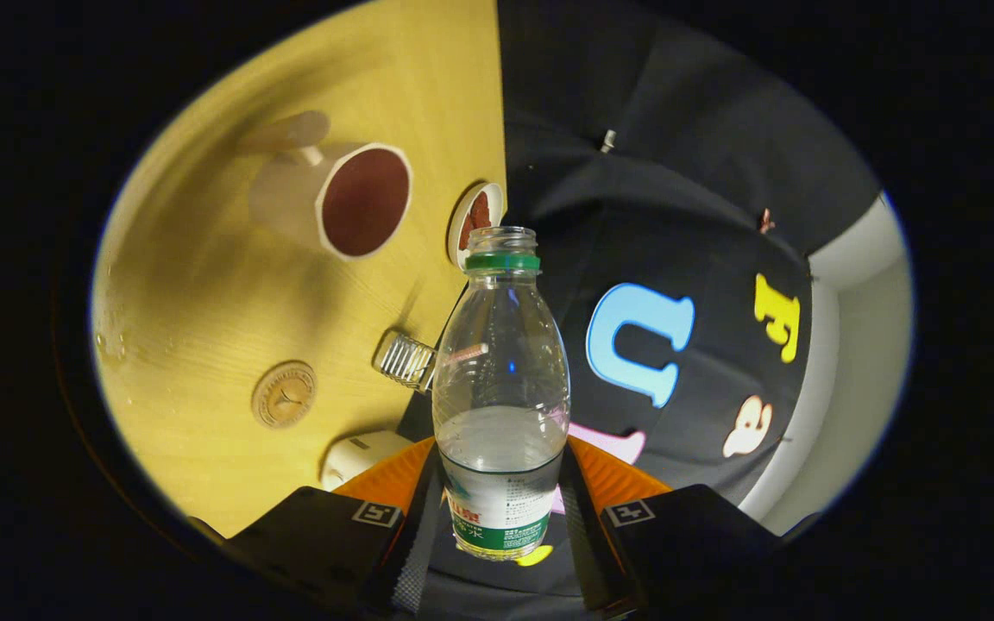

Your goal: Take the bottle from table, then pour the juice into the cup, finally place the bottle on the coaster

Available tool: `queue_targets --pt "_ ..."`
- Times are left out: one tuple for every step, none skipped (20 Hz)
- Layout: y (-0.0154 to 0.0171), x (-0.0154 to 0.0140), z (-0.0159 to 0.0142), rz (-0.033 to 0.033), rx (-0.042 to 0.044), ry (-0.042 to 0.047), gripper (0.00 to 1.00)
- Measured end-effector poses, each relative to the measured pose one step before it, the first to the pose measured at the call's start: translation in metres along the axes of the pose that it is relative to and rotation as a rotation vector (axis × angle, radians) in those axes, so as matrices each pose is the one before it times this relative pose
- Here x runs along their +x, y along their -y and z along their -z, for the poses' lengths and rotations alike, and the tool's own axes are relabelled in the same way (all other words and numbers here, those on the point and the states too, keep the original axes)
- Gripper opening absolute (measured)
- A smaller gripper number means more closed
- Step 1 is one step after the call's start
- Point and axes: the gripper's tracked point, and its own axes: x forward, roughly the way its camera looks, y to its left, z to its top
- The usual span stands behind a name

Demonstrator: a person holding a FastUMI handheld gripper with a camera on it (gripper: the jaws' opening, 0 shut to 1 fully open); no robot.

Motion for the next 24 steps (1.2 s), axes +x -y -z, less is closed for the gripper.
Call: queue_targets --pt "-0.00462 -0.00168 -0.00017 -0.00707 0.06110 -0.00314 0.70" --pt "-0.00224 -0.00107 -0.00101 -0.00181 0.05621 0.00012 0.70" --pt "-0.00199 -0.00202 -0.00130 -0.00016 0.05167 0.00145 0.70" --pt "0.00035 -0.00175 0.00024 0.00489 0.05382 -0.00167 0.70" --pt "-0.00171 -0.00270 -0.00150 -0.00351 0.06537 0.00235 0.70" --pt "-0.00682 0.00089 -0.00018 -0.01866 0.07251 -0.00474 0.71" --pt "-0.00628 -0.00031 0.00206 -0.01628 0.07109 -0.01076 0.70" --pt "-0.00282 0.00002 0.00247 -0.00664 0.06996 -0.01326 0.71" --pt "-0.00075 0.00077 0.00328 -0.00070 0.07110 -0.01283 0.71" --pt "0.00031 0.00126 0.00098 0.00002 0.07194 -0.01108 0.71" --pt "-0.00024 0.00104 0.00231 -0.00075 0.06946 -0.00600 0.70" --pt "-0.00184 0.00151 0.00145 -0.00350 0.06498 0.00246 0.71" --pt "0.00051 0.00192 0.00188 0.00129 0.05982 0.00735 0.71" --pt "0.00055 0.00202 0.00007 0.00063 0.05619 0.01449 0.71" --pt "-0.00028 0.00168 -0.00117 -0.00368 0.05463 0.02263 0.71" --pt "-0.00089 0.00178 0.00016 -0.00717 0.04926 0.01722 0.71" --pt "-0.00011 0.00091 0.00055 -0.00295 0.04488 0.00972 0.71" --pt "0.00022 0.00139 0.00237 -0.00271 0.03847 0.01054 0.71" --pt "0.00113 0.00121 -0.00024 -0.00407 0.03107 0.01676 0.71" --pt "0.00203 0.00172 -0.00014 -0.00046 0.02923 0.01808 0.71" --pt "-0.00028 0.00083 -0.00072 -0.00369 0.03016 0.01558 0.71" --pt "0.00091 0.00303 -0.00069 -0.00315 0.03547 0.01245 0.71" --pt "0.00234 0.00371 0.00073 0.00148 0.04088 0.01124 0.71" --pt "0.00255 0.00388 0.00145 0.00061 0.04198 0.01161 0.71"
